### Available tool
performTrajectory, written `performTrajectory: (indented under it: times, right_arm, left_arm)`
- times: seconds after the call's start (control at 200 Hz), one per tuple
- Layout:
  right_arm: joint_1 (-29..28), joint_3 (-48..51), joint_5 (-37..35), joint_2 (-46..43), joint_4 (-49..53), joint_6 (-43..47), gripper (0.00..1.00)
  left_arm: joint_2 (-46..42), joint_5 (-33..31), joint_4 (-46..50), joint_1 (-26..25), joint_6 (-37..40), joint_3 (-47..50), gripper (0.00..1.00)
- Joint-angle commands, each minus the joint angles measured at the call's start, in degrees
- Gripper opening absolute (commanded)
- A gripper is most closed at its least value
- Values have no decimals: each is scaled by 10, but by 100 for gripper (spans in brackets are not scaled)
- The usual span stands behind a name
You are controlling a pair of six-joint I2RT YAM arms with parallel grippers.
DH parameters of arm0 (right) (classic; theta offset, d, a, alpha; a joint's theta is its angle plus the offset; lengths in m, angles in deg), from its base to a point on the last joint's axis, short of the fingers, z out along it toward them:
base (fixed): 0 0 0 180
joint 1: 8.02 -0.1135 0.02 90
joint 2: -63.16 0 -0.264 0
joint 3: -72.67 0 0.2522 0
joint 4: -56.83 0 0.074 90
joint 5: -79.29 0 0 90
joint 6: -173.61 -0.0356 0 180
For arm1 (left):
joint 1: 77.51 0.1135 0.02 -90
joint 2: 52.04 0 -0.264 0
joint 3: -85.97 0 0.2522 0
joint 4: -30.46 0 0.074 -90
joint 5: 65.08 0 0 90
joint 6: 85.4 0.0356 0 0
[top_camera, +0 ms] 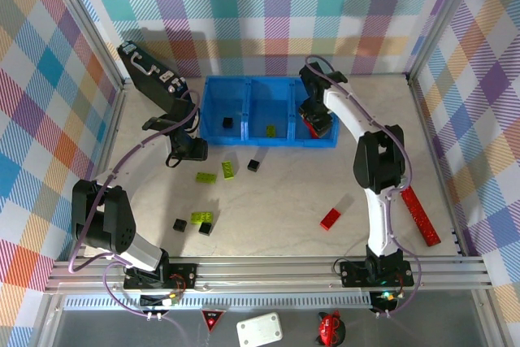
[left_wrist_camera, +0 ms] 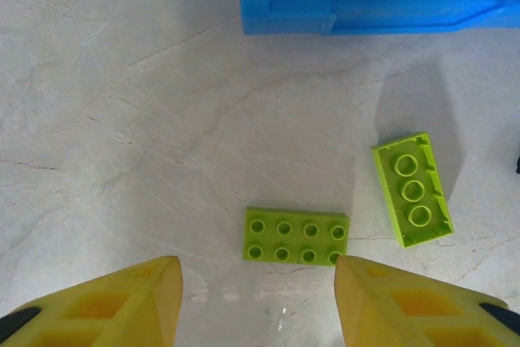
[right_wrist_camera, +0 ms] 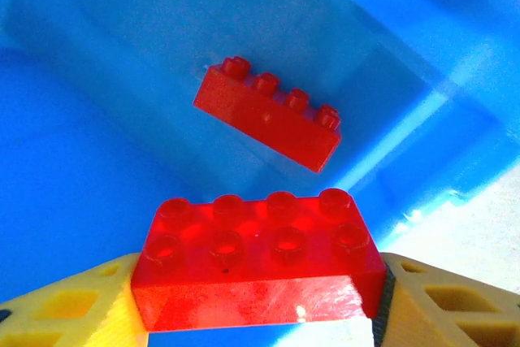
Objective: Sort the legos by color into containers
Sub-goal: Place the lego in the container.
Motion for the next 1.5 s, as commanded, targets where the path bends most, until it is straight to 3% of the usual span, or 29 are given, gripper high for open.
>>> performTrajectory:
  times: [0.0, 0.285, 0.525, 0.78, 1.125, 1.295, 1.495]
  right_arm:
    - [-8, -31, -5, 24, 19, -36, 61]
    - [-11, -62, -6, 64, 20, -52, 62]
    - [-11, -66, -15, 73, 29, -58, 70]
    - [-12, -66, -14, 56, 32, -49, 76]
    - [-22, -43, -27, 5, 33, -18, 76]
    - [-34, -28, -33, -22, 17, 66, 74]
    - [-48, 8, 0, -52, -16, 245, 72]
  left_arm:
    - [-6, 4, 10, 7, 4, -17, 53]
    - [-13, 6, 10, 7, 3, -16, 53]
    - [-15, 3, 12, 7, 3, -16, 53]
    - [-20, 2, 12, 7, 3, -16, 53]
    - [-19, 3, 13, 7, 3, -14, 52]
    - [-16, 5, 13, 7, 0, -11, 53]
    - [-6, 12, 13, 7, -3, -9, 53]
